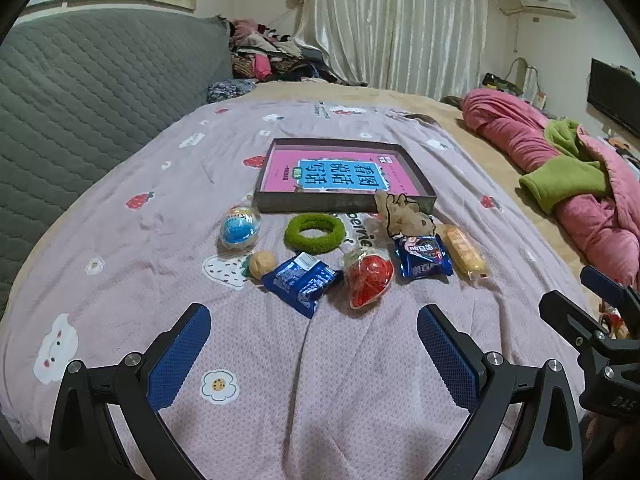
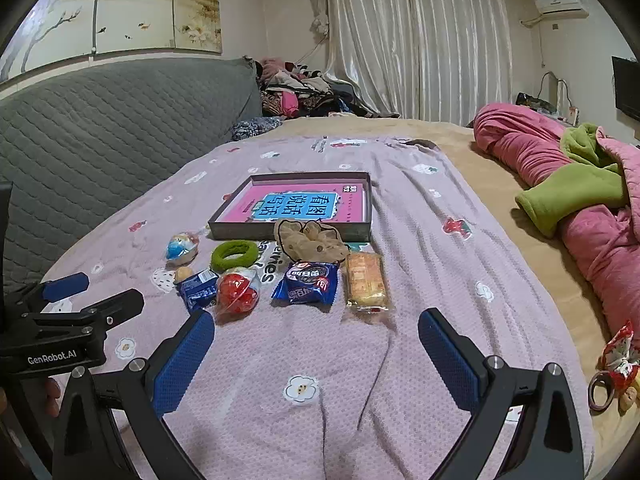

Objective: Organize objects
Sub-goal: 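Move both tools toward the snacks in front of the tray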

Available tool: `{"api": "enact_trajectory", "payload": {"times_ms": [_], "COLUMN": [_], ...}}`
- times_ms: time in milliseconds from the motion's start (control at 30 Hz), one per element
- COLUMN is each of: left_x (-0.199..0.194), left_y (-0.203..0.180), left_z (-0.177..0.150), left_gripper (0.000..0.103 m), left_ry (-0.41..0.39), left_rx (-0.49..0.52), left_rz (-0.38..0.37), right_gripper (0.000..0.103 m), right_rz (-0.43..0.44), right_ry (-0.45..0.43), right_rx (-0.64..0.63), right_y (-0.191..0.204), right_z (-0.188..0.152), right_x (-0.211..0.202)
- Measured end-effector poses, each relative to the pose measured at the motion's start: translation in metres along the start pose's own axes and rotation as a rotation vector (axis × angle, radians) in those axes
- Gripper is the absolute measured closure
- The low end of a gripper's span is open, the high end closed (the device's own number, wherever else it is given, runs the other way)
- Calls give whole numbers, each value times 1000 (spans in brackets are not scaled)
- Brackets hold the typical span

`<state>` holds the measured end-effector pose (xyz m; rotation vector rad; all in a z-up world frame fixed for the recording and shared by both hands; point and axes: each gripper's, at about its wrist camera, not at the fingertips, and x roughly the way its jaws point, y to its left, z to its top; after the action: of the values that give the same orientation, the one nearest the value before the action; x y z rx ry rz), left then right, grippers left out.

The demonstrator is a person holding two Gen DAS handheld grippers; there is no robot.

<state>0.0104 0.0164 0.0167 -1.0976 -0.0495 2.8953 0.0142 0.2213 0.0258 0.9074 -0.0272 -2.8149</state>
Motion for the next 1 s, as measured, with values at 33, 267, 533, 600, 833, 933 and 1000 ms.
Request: {"api": "enact_trajectory", "payload": {"times_ms": [33, 267, 533, 600, 833, 933, 1000], "left_x": [0, 0, 9, 14, 44, 55, 64], "left_y": [0, -3, -10, -12, -24, -29, -31], "left_z": [1, 5, 10, 10, 8, 8, 9], "left_gripper": [0, 0, 0, 0, 0, 0, 0], "left_ry": [-1, -9, -8, 1, 47, 61, 76], "left_rx": [1, 5, 2, 7, 41, 48, 48], "left_rz": [-2, -14, -24, -24, -13, -19, -19], "right_gripper": [0, 0, 0, 0, 0, 0, 0], "right_rz": [-4, -6, -7, -12, -12, -20, -27], "right_ry": [-1, -15, -26, -20, 1, 27, 40], "right_rx": [-1, 1, -4, -7, 4, -5, -4], "right_y": [-1, -5, -15, -17, -32, -36, -39], "right_z": [0, 4, 11, 12, 17, 19, 20], "right_x": [0, -2, 1, 4, 24, 36, 45]}}
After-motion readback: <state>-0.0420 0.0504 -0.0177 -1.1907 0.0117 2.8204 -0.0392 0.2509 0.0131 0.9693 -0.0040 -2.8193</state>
